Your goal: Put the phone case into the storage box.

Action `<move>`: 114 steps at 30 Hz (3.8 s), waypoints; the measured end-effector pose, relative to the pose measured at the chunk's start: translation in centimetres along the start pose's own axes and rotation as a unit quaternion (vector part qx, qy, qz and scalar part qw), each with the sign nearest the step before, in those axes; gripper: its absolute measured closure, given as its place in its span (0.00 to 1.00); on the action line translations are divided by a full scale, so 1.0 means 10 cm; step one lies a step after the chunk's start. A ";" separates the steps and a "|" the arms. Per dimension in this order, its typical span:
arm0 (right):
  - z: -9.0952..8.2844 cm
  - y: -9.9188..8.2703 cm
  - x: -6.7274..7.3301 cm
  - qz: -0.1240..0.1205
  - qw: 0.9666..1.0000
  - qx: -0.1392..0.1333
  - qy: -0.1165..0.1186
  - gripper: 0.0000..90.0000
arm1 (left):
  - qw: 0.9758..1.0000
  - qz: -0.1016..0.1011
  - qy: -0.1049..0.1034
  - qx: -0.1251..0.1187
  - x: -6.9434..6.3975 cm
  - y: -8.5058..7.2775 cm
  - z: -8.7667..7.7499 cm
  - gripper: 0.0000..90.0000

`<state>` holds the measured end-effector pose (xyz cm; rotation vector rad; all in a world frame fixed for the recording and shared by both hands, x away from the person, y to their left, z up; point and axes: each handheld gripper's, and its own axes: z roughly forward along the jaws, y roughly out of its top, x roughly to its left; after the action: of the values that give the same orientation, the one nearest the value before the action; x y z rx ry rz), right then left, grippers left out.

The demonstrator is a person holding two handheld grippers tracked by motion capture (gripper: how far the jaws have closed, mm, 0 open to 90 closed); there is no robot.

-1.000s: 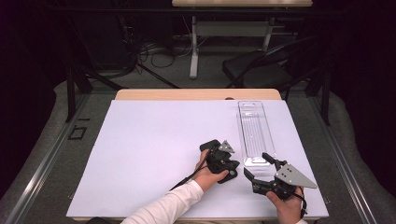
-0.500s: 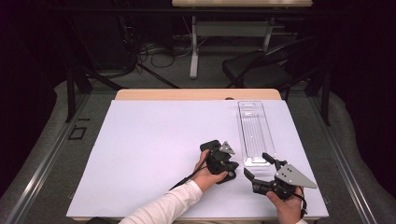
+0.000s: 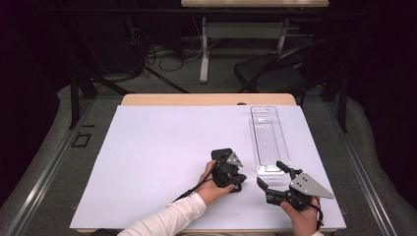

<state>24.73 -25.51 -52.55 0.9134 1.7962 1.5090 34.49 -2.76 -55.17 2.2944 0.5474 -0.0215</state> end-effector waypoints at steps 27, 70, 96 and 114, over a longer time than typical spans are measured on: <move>0.00 0.00 0.01 0.000 1.000 0.002 0.001 0.16 | 0.999 -0.006 0.041 0.022 0.17 -0.41 -0.46 1.00; 0.00 0.00 0.01 0.002 1.000 0.001 0.003 0.16 | 0.996 -0.048 0.068 0.010 0.42 -0.57 -0.68 1.00; 0.00 0.00 0.00 0.001 1.000 0.001 0.005 0.16 | 0.994 -0.072 0.071 -0.037 0.48 -0.55 -0.95 0.87; 0.01 -0.01 0.00 0.001 1.000 0.001 0.007 0.16 | 0.990 -0.089 0.093 -0.059 0.55 -0.55 -0.99 0.52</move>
<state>24.77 -25.49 -52.62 0.9081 1.8081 1.5185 35.83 9.60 -52.89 2.1386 0.8267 0.1354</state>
